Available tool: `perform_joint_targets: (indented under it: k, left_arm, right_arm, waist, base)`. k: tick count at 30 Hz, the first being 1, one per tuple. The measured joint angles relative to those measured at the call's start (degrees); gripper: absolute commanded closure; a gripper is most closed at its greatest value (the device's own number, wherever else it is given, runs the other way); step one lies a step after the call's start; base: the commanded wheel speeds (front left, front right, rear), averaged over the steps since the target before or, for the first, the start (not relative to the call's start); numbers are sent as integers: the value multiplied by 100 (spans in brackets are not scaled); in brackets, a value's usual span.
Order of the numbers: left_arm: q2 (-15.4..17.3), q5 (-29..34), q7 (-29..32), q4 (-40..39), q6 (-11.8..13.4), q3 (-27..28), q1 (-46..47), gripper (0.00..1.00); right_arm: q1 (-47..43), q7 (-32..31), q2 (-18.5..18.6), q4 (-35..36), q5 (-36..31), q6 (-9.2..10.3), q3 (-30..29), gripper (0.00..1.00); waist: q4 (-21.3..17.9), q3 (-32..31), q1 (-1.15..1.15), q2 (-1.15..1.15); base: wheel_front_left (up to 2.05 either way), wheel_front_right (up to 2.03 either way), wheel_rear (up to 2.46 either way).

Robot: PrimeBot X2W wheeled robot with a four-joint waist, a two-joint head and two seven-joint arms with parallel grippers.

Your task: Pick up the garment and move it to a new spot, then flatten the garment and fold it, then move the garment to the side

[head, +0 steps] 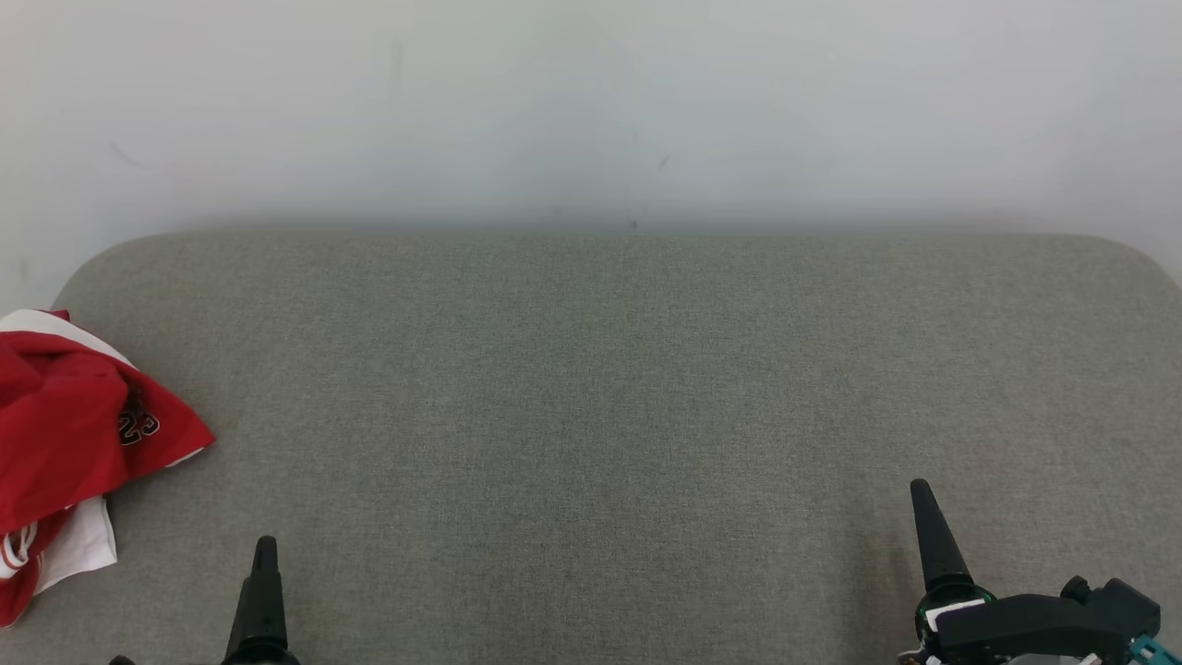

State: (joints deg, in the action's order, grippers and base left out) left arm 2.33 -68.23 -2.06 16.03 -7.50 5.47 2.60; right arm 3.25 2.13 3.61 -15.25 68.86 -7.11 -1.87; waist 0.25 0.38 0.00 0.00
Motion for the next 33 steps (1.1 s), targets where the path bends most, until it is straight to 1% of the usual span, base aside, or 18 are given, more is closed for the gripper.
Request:
perform_joint_targets:
  k: [10, 21, 27, 33]
  left_arm:
    - [2, 1136, -200, -76, 0, -4, -32, 0]
    - [11, 2402, -399, -54, -1, -263, -104, 0]
    - [107, 3051, -499, -13, -1, -415, -104, 0]
    - [254, 3521, -594, 7, -1, -656, -101, 0]
  right_arm:
    - [-31, 203, -9, 45, -1024, -1, -23, 0]
    - [-88, 398, -44, 24, -2147, -2, -83, 0]
    - [-88, 498, -52, -12, -2683, -3, -59, 0]
    - [-88, 597, -55, -25, -3093, -7, -1, 0]
  waist:
    - [7, -4, 0, 0]
    - [8, 0, 0, 0]
    - [5, 7, 0, 0]
    - [8, 19, 0, 0]
  base:
    - [0, 0, 0]
    - [0, 0, 0]
    - [0, 0, 0]
    - [0, 0, 0]
